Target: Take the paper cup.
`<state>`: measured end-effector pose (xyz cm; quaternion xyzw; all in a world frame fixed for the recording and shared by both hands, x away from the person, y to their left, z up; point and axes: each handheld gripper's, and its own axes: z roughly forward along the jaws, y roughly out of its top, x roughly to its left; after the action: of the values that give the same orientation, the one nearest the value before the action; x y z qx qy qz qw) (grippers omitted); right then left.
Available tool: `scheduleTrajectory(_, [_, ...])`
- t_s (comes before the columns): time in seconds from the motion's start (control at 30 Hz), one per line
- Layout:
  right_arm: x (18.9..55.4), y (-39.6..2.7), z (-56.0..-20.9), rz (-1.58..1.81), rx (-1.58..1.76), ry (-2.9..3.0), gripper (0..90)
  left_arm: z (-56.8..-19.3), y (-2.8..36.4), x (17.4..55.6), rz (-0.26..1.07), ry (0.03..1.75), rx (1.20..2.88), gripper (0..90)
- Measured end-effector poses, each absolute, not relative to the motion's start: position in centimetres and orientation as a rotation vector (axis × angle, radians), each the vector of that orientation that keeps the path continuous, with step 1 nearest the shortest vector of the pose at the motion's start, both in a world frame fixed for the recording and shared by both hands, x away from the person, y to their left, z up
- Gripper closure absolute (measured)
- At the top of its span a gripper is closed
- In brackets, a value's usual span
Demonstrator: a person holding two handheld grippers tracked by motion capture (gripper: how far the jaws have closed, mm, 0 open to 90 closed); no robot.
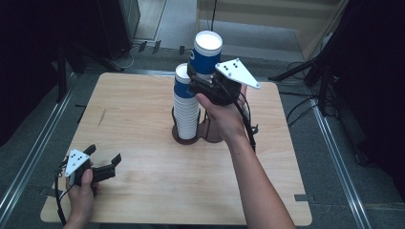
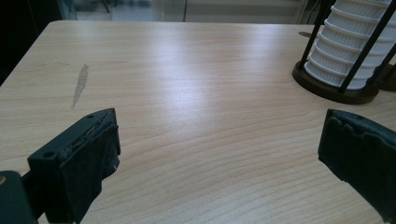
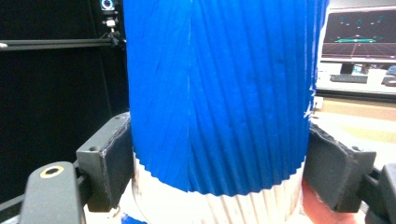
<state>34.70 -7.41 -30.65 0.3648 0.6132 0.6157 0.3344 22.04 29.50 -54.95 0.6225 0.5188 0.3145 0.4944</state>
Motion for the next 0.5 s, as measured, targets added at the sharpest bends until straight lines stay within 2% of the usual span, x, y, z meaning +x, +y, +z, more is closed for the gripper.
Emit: scheduleTrajectory(0.5, [34.1,-12.0,-32.2,1.538,1.009,1.569,18.2,-55.0,29.4,22.1,0.769,1.263,1.514,0.0])
